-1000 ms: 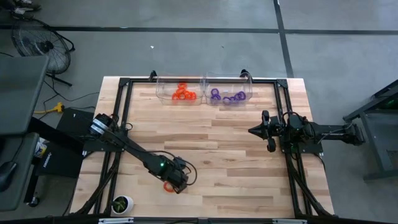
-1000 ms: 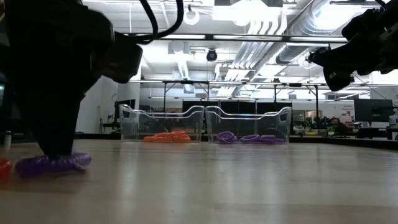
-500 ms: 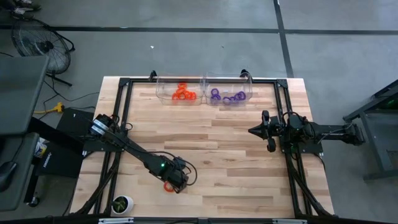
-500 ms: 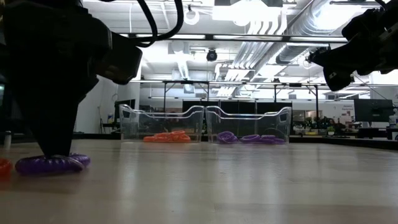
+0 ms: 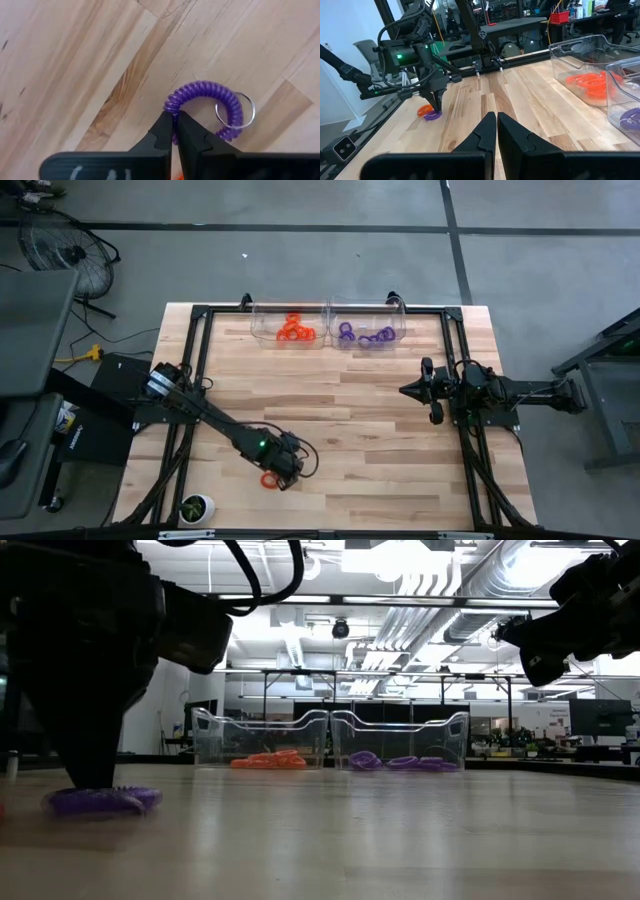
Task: Sort spring keychains
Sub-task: Put the violet spring keychain into the right transparent bin
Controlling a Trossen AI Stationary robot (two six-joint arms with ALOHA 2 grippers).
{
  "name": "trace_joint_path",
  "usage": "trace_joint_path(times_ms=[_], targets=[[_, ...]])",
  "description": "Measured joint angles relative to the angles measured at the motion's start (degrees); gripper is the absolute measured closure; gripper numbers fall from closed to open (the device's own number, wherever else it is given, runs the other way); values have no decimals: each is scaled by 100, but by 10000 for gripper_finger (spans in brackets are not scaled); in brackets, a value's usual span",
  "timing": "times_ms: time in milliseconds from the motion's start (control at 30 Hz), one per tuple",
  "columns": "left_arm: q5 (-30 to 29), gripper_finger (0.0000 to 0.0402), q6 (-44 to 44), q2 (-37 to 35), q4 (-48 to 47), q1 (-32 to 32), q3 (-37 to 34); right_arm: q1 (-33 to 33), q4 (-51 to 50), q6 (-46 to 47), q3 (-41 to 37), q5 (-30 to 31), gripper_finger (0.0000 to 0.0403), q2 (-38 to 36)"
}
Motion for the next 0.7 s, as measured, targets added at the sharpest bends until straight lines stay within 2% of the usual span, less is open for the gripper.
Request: trace_joint_path(times_ms=[300, 700], targets=[[-246, 400, 492, -469, -59, 129, -35, 1, 0, 0, 1, 1, 391, 0], [-690, 401, 1636, -1284, -207, 425, -17, 0, 0, 0, 2, 2, 391, 0]])
